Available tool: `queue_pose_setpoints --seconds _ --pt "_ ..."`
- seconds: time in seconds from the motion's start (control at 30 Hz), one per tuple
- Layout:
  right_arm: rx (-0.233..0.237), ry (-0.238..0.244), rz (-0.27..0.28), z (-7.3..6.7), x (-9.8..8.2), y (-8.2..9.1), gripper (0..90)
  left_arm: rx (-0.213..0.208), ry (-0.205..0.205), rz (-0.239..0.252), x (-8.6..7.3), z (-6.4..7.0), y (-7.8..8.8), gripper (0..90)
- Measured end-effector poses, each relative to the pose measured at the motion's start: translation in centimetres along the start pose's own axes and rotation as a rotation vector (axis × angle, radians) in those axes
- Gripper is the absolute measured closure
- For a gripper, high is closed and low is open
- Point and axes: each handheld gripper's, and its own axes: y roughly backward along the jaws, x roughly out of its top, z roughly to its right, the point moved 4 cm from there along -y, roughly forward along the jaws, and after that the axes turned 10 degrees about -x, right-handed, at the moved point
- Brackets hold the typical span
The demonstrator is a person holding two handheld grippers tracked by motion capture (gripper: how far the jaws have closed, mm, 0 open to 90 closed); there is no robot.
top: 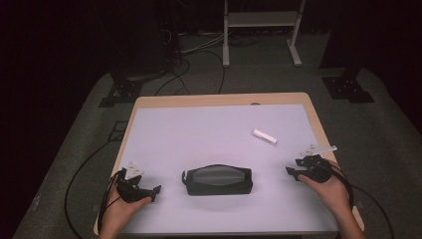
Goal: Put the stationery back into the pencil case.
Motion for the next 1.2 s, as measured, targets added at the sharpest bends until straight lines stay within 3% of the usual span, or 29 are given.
queue_pose_setpoints --seconds 0.83,1.2 --pt "0.013 0.019 0.007 0.5 3.5 -1.8 47.7 -0.005 0.007 -0.001 0.0 0.0 0.0 0.0" --pt "0.018 0.053 -0.007 0.5 5.1 -3.1 47.7 -0.005 0.007 -0.001 0.0 0.0 0.0 0.0"
